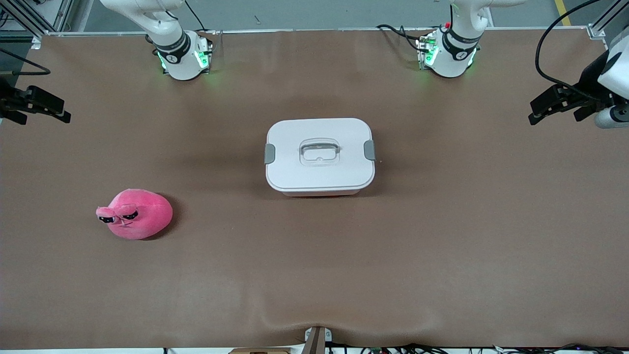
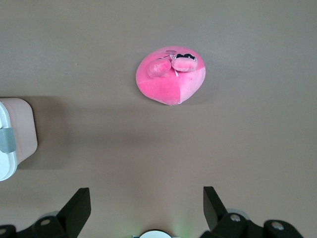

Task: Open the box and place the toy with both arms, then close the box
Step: 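Move the left gripper toward the white box lid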

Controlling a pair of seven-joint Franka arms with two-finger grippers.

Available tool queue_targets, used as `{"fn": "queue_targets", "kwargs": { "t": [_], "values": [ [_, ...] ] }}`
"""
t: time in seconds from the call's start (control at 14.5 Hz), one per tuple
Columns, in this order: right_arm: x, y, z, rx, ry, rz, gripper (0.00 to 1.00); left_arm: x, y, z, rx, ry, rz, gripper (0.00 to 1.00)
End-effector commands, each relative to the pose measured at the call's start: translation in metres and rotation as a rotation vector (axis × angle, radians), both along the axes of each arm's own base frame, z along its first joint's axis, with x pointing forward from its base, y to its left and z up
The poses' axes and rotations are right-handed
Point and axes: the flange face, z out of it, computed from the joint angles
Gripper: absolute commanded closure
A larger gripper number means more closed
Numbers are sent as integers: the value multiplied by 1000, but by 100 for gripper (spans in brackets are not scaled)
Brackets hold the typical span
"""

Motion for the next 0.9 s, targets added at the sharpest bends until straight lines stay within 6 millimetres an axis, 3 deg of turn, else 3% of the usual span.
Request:
{"fn": "queue_targets", "kwargs": {
  "t": [0.0, 0.41, 0.83],
  "values": [
    [-2, -2, 6, -6, -14, -6, 0, 3, 0, 5, 9, -11, -13, 0],
    [-1, 0, 5, -4, -13, -2, 0, 4, 8, 5, 2, -10, -8, 0],
    [-1, -2, 7, -5, -17, -5, 0, 20, 24, -19, 15, 31, 31, 0]
  ]
}}
